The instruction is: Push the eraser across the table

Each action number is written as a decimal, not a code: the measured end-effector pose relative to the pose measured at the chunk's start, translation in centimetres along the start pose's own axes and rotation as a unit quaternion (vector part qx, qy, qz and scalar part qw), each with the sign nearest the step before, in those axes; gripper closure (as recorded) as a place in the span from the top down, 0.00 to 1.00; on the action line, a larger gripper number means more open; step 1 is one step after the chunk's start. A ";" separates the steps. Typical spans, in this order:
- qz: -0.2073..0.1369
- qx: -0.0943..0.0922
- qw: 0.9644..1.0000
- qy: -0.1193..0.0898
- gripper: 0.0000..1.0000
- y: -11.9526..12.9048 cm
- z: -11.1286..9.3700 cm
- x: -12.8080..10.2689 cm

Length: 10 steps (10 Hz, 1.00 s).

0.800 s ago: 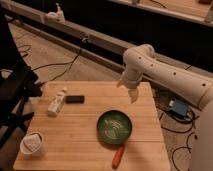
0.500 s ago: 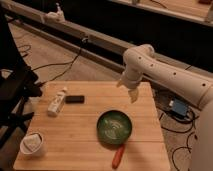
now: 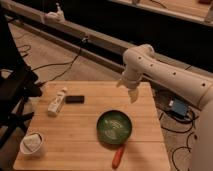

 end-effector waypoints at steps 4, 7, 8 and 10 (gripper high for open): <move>0.000 0.000 1.000 0.000 0.74 0.0 0.0 0.0; 0.000 0.000 1.000 0.000 0.71 0.0 0.0 0.0; 0.000 0.000 1.000 -0.001 0.61 0.0 0.0 0.0; 0.002 0.002 1.000 -0.005 0.41 0.0 0.1 -0.1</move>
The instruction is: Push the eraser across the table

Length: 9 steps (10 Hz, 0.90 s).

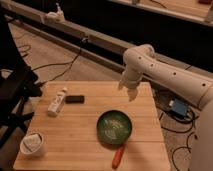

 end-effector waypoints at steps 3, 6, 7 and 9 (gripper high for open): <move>0.001 0.013 1.000 -0.022 0.11 -0.6 0.6 -0.5; -0.015 0.040 0.997 -0.064 0.00 -2.9 3.3 -2.6; -0.028 0.046 0.996 -0.077 0.00 -4.0 4.4 -3.9; -0.052 0.064 0.992 -0.099 0.00 -6.5 6.4 -6.5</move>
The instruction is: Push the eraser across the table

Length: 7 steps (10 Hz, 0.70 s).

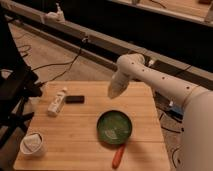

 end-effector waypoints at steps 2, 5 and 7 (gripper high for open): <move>-0.023 0.019 0.999 -0.018 0.00 -3.1 2.8 -2.3; -0.064 0.041 0.996 -0.038 0.00 -7.0 6.0 -6.4; -0.069 0.042 0.996 -0.038 0.00 -7.2 6.3 -6.7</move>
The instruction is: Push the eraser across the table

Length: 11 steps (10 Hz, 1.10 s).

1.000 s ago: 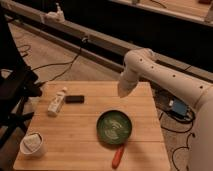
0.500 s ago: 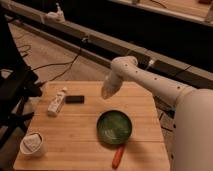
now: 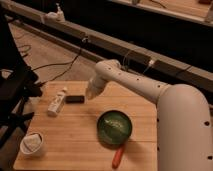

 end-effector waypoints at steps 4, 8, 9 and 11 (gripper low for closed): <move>0.000 -0.004 1.000 0.005 0.00 0.0 0.3 0.5; -0.009 -0.015 1.000 0.008 0.00 -1.5 4.2 1.3; -0.011 -0.018 1.000 0.005 0.00 -1.7 5.2 1.4; -0.009 -0.018 1.000 -0.003 0.00 -2.0 6.9 2.0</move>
